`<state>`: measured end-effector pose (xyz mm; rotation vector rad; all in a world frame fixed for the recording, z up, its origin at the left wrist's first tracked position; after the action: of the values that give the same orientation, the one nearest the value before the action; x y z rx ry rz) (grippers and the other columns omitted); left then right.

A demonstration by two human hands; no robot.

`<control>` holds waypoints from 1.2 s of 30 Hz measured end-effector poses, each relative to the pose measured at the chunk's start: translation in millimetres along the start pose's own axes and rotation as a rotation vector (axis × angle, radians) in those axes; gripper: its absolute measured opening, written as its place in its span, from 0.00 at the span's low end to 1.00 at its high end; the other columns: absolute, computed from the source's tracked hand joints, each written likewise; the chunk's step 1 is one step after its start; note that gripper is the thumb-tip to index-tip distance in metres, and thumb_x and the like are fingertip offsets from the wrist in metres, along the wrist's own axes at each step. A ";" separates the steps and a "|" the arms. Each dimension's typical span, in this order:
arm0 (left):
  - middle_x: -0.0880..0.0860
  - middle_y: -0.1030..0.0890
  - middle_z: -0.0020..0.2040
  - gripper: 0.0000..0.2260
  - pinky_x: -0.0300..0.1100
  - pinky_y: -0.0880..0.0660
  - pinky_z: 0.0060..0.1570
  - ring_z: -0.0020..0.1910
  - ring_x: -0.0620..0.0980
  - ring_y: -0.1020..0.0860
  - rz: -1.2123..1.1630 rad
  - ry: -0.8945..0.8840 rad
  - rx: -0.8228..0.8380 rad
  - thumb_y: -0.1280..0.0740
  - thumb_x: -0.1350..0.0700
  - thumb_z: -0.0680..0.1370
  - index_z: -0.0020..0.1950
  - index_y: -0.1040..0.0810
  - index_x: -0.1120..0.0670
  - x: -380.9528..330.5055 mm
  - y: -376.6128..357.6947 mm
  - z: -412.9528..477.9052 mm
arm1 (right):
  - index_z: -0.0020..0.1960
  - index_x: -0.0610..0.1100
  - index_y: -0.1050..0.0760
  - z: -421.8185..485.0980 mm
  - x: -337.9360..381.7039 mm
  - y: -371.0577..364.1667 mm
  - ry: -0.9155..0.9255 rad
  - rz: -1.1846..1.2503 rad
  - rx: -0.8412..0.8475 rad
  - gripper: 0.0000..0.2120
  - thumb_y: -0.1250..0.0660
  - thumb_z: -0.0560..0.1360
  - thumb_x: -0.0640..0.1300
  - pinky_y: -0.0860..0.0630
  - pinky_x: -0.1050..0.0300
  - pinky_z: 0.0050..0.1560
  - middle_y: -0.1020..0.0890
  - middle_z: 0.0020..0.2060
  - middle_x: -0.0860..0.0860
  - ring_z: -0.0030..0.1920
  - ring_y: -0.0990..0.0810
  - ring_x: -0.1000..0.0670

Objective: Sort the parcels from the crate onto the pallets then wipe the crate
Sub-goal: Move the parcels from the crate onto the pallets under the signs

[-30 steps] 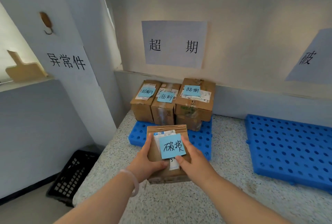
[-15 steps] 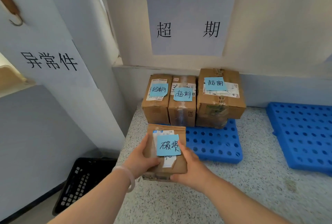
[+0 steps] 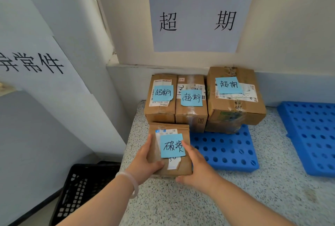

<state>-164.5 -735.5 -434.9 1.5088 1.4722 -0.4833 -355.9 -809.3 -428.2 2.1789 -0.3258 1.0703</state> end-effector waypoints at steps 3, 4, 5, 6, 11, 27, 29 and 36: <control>0.43 0.36 0.71 0.44 0.52 0.25 0.62 0.67 0.50 0.30 0.024 0.000 -0.004 0.25 0.45 0.66 0.61 0.54 0.16 2.1 3.6 7.0 | 0.76 0.67 0.56 4.1 0.8 2.9 0.007 0.000 0.003 0.55 0.20 0.66 0.47 0.41 0.60 0.71 0.47 0.76 0.58 0.68 0.43 0.60; 0.43 0.36 0.71 0.44 0.53 0.25 0.63 0.67 0.49 0.31 0.036 -0.005 -0.004 0.25 0.45 0.66 0.61 0.55 0.16 3.0 4.2 8.4 | 0.76 0.67 0.56 5.1 0.8 3.0 0.008 -0.003 0.006 0.55 0.20 0.66 0.47 0.41 0.61 0.71 0.47 0.76 0.58 0.68 0.43 0.60; 0.43 0.36 0.72 0.44 0.53 0.26 0.63 0.68 0.49 0.31 0.045 -0.012 -0.006 0.25 0.45 0.66 0.62 0.55 0.17 3.6 4.9 9.5 | 0.76 0.67 0.56 5.6 1.1 2.9 0.007 -0.007 0.008 0.55 0.20 0.66 0.48 0.42 0.61 0.70 0.47 0.75 0.59 0.67 0.43 0.61; 0.43 0.37 0.72 0.44 0.53 0.26 0.64 0.68 0.49 0.32 0.047 -0.016 -0.003 0.25 0.46 0.67 0.62 0.55 0.17 4.6 5.1 10.8 | 0.76 0.67 0.56 5.9 1.5 2.9 0.006 -0.010 0.008 0.55 0.20 0.66 0.48 0.42 0.62 0.70 0.47 0.75 0.59 0.67 0.43 0.61; 0.44 0.37 0.72 0.45 0.51 0.24 0.61 0.67 0.49 0.31 0.046 -0.003 0.017 0.25 0.47 0.68 0.66 0.55 0.20 4.9 4.3 13.2 | 0.77 0.66 0.55 6.2 4.1 3.1 -0.015 -0.025 0.003 0.56 0.19 0.65 0.48 0.40 0.59 0.71 0.46 0.75 0.58 0.68 0.42 0.59; 0.46 0.58 0.80 0.47 0.54 0.47 0.76 0.79 0.54 0.54 0.557 -0.152 -0.150 0.29 0.37 0.71 0.78 0.60 0.37 -22.6 -6.6 -20.6 | 0.77 0.67 0.60 -32.2 15.5 6.2 -0.003 -0.368 -0.099 0.55 0.24 0.65 0.63 0.42 0.43 0.75 0.64 0.77 0.61 0.79 0.53 0.50; 0.46 0.59 0.80 0.46 0.54 0.50 0.77 0.79 0.54 0.55 0.672 -0.210 -0.184 0.32 0.34 0.72 0.78 0.60 0.38 -33.0 -11.7 -28.4 | 0.77 0.67 0.61 -43.7 15.2 8.4 0.029 -0.425 -0.144 0.54 0.25 0.65 0.66 0.45 0.44 0.76 0.63 0.78 0.61 0.79 0.55 0.50; 0.48 0.60 0.80 0.43 0.55 0.54 0.77 0.79 0.52 0.56 0.975 -0.385 -0.138 0.37 0.32 0.74 0.77 0.64 0.37 -76.4 -70.9 -57.9 | 0.78 0.61 0.62 -99.7 1.4 32.9 0.063 -0.615 -0.283 0.50 0.32 0.70 0.69 0.59 0.49 0.77 0.63 0.79 0.55 0.79 0.63 0.50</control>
<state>-264.0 -742.3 -369.7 1.6906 0.3611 -0.0572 -431.2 -766.7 -368.8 1.8041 0.2072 0.6913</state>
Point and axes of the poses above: each hand's wrist, its own z-axis towards the middle knuckle, its own y-axis out of the back of the hand, x = y × z, the point moved 4 cm from there along z, towards the middle knuckle
